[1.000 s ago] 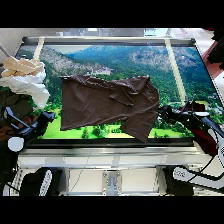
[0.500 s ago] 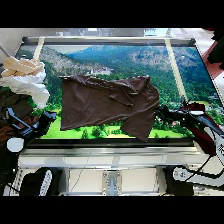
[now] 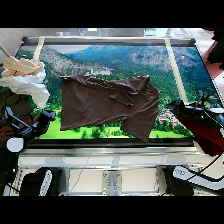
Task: Fold the shirts.
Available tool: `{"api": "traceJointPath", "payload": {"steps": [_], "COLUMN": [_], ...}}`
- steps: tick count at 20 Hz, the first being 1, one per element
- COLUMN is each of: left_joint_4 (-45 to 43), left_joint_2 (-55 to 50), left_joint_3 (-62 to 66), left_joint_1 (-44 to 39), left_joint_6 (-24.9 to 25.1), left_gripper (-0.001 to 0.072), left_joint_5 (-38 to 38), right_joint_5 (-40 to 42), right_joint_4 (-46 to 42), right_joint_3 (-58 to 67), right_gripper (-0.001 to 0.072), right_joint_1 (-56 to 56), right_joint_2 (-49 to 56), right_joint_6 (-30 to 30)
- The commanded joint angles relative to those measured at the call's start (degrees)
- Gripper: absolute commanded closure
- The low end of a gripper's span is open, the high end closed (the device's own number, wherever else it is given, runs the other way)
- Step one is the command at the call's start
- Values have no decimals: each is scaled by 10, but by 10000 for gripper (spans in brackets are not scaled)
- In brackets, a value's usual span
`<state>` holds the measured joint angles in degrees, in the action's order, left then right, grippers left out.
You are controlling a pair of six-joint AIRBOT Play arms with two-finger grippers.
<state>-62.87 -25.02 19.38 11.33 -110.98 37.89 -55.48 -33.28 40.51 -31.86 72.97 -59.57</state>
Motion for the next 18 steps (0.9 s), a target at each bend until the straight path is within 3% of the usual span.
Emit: {"api": "traceJointPath", "payload": {"steps": [1,12,15,18], "left_joint_4": [4,14,14,22], "left_joint_2": [0,0,0,0], "left_joint_3": [0,0,0,0], "left_joint_1": [1,1,1,1], "left_joint_6": [0,0,0,0], "left_gripper": [58,58,58,58], "left_joint_5": [-5,-5,-5,-8], "right_joint_5": [18,132,129,116], "right_joint_4": [19,130,159,166], "right_joint_3": [-38,-44,-44,-38], "right_gripper": [241,262,562,679], "right_joint_1": [3,132,131,130], "right_joint_2": [17,103,102,101], "right_joint_6": [26,84,85,89]}}
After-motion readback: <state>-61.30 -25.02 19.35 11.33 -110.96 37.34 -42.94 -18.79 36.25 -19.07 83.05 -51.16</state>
